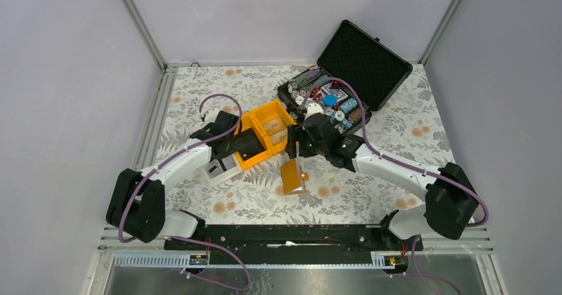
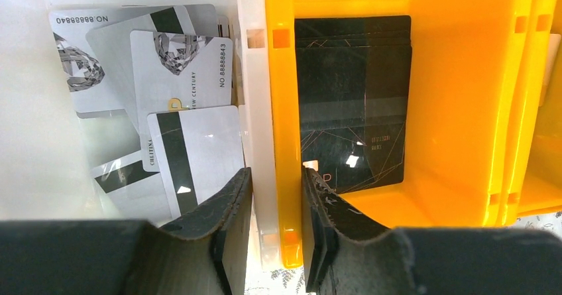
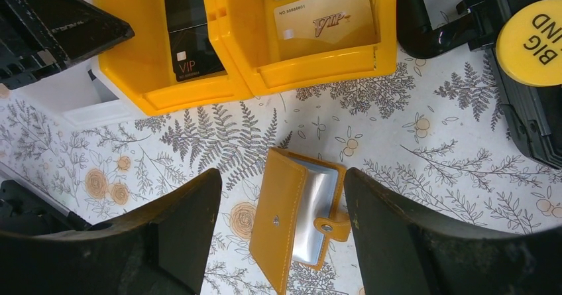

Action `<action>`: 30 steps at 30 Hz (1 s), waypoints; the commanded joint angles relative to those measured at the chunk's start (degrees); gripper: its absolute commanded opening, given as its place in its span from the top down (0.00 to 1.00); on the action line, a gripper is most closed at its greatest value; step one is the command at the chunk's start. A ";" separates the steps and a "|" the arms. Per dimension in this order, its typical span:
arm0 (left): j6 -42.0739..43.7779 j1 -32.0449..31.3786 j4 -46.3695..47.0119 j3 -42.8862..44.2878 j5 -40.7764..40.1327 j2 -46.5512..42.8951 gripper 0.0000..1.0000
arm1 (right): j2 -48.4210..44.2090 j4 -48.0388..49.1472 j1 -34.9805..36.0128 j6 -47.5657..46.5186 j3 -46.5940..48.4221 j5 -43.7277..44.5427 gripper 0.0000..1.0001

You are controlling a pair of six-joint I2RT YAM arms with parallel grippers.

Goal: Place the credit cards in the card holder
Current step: Move the storage box to the center of the board, then pick up the credit card from the storage box.

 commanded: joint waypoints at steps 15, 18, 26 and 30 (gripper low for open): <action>11.32 0.29 -5.99 10.29 3.02 -15.29 0.21 | -2.82 3.14 0.41 -3.00 4.24 -6.40 0.27; 13.51 6.30 -9.06 9.40 3.50 -19.44 0.19 | -0.40 2.54 4.98 -4.30 7.76 -3.02 0.27; 21.10 28.83 -12.11 2.79 16.83 -22.10 0.15 | 13.90 0.73 17.45 -7.06 23.20 1.91 0.32; 22.66 32.32 -10.58 0.28 21.43 -21.77 0.17 | 22.22 -0.59 21.16 -8.99 31.71 3.42 0.37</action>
